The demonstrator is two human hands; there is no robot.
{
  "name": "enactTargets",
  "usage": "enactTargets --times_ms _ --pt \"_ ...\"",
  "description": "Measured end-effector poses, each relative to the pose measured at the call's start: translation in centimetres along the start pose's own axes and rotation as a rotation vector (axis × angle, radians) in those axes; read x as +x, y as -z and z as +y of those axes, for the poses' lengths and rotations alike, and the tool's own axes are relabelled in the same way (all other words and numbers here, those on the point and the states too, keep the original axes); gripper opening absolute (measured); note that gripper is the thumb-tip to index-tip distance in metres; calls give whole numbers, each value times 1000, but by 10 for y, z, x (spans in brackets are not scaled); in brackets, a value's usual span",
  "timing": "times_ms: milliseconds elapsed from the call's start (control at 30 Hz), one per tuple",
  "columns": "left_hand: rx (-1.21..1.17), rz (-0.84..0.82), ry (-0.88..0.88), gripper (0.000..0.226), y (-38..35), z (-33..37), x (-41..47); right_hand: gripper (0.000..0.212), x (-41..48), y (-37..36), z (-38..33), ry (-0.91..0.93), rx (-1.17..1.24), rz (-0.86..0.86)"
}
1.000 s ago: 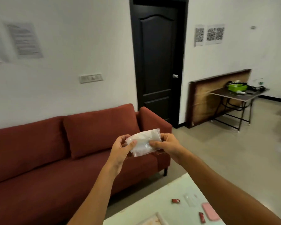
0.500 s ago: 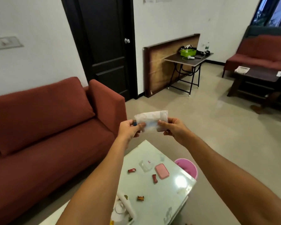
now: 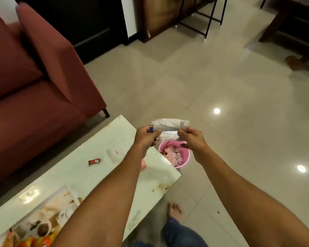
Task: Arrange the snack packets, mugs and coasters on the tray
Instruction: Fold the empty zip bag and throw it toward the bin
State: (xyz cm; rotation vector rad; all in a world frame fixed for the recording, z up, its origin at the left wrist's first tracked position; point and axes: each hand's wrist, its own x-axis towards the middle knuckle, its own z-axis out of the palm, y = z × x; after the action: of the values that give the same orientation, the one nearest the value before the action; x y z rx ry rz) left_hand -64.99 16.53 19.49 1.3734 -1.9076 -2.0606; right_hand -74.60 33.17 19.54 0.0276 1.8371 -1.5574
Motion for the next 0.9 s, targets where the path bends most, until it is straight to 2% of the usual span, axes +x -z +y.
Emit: enactTargets --times_ms 100,233,367,500,567,733,900 --pt "75 23 52 22 -44 -53 47 14 44 24 59 -113 47 85" --pt "359 51 82 38 -87 -113 104 8 95 46 139 -218 55 183" --pt "646 36 30 44 -117 -156 149 5 140 60 207 -282 51 309" --pt "807 124 -14 40 -132 -185 176 9 179 64 266 -382 35 388" --pt "825 161 -76 36 -135 -192 183 16 196 59 283 -425 50 385" --pt "766 226 -213 33 -133 -198 194 59 229 48 300 -515 64 303" --pt "730 268 -277 32 -108 -193 187 67 220 57 298 -559 -186 356"
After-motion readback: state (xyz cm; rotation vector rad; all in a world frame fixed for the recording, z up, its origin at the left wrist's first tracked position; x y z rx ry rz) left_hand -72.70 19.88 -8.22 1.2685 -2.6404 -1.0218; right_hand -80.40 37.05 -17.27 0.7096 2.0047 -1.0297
